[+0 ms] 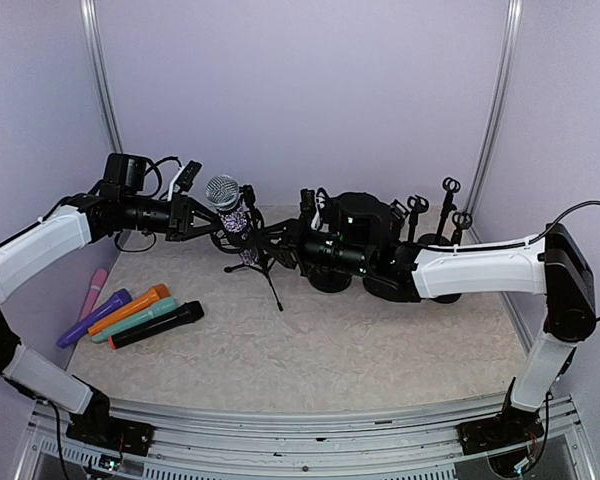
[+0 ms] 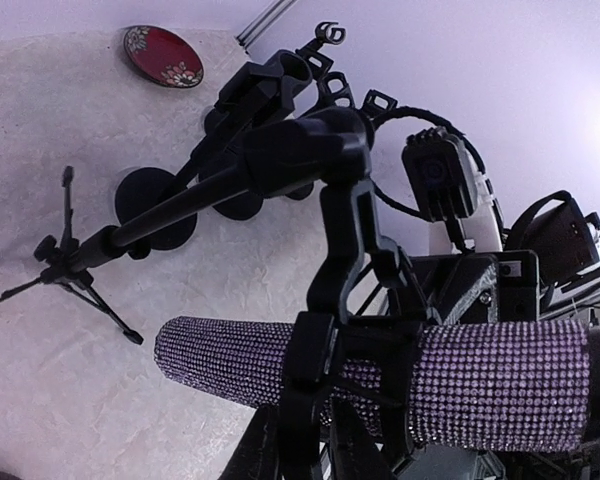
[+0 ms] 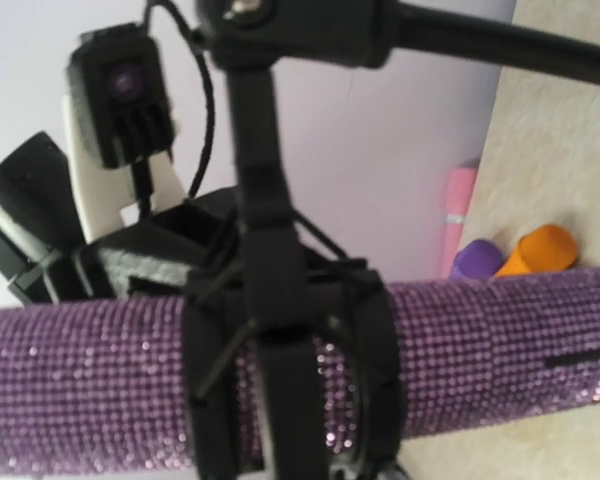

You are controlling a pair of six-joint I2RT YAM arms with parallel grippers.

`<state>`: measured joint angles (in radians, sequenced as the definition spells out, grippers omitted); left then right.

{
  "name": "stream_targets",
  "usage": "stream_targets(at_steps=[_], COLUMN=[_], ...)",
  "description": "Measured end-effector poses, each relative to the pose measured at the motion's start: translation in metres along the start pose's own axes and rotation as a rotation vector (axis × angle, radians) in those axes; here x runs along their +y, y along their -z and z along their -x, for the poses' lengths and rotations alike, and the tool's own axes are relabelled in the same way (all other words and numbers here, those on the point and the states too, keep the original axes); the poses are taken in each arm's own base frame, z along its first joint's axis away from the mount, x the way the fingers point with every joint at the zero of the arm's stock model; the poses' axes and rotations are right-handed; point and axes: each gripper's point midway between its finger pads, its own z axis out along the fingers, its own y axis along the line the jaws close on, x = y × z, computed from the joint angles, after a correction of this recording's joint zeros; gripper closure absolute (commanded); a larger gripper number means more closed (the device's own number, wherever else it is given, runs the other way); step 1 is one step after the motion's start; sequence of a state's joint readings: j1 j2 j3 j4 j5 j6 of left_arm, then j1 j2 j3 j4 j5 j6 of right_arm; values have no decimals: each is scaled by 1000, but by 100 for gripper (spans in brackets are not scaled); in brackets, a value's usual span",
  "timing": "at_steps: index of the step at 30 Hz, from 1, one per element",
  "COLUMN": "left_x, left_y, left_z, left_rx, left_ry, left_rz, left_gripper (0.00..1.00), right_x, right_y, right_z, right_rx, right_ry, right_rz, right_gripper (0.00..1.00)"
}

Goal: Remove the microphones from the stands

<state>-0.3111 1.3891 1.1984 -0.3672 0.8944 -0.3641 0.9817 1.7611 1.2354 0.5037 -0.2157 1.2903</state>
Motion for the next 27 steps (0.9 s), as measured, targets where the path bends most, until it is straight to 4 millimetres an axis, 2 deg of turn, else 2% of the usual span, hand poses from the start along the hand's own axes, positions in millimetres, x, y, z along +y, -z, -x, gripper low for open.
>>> stream_targets(at_steps=[2, 3, 4, 9, 13, 16, 19, 21, 24, 27], left_x=[-4, -5, -5, 2, 16, 33, 43, 42, 31, 10], left_y=[2, 3, 4, 6, 14, 30, 46, 53, 54, 50], left_z=[-3, -4, -5, -5, 11, 23, 33, 36, 36, 37], left_rx=[7, 9, 9, 17, -2, -29, -47, -52, -50, -59], left_ry=[-20, -28, -39, -71, -114, -156, -246, -324, -421, -525], left_rz=[5, 8, 10, 48, 85, 132, 172, 182, 164, 131], left_gripper=[73, 62, 57, 42, 33, 24, 19, 16, 12, 11], right_x=[-1, -1, 0, 2, 3, 0, -2, -5, -6, -2], right_y=[3, 3, 4, 4, 0, -4, -7, -12, -17, -17], right_z=[-2, -2, -2, 2, 9, 17, 25, 34, 43, 49], right_rx=[-3, -4, -6, -22, -32, -38, -38, -31, -23, -17], right_ry=[-33, -44, -57, -95, -101, -100, -89, -76, -49, -7], right_rz=[13, 19, 27, 36, 33, 16, 7, 3, 4, 6], right_gripper=[100, 100, 100, 100, 100, 100, 93, 87, 75, 56])
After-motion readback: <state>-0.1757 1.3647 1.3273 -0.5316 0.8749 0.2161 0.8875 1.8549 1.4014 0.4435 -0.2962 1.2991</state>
